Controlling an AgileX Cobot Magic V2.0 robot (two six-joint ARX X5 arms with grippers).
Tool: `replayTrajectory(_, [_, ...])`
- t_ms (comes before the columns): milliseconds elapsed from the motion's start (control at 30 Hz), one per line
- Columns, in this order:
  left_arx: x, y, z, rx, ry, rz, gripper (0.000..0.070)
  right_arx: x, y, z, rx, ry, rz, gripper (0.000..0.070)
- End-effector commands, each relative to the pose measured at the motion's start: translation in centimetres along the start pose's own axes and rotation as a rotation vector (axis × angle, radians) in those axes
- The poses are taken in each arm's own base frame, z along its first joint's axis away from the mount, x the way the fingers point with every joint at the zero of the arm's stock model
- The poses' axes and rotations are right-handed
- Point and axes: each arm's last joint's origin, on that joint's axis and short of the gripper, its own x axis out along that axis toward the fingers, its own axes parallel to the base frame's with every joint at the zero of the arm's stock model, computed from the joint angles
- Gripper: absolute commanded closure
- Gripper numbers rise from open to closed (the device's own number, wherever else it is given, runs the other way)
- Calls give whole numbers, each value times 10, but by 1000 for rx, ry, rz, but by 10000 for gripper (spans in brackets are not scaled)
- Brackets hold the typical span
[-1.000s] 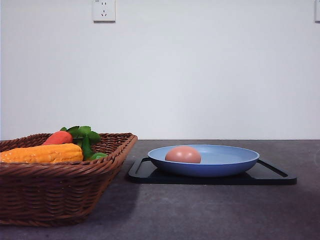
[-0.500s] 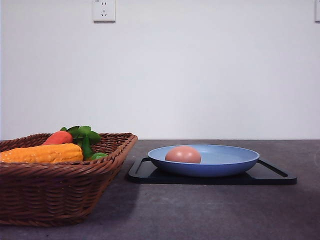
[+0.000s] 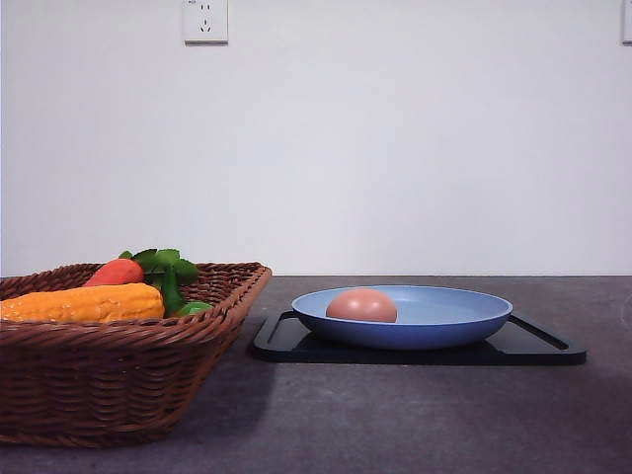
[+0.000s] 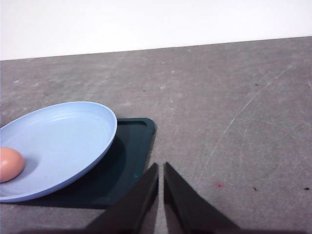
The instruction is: Transfer egg from basket to plate and serve
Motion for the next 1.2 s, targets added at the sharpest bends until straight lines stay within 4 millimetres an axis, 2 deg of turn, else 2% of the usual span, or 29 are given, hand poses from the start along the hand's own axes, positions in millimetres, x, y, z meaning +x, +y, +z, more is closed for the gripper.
replayTrajectory(0, [1,1,-5,-1,40,5,700,0,0,0,9,-8,3,700])
replayTrajectory(1167, [1,1,-5,-1,40,5,700,0,0,0,9,-8,3,700])
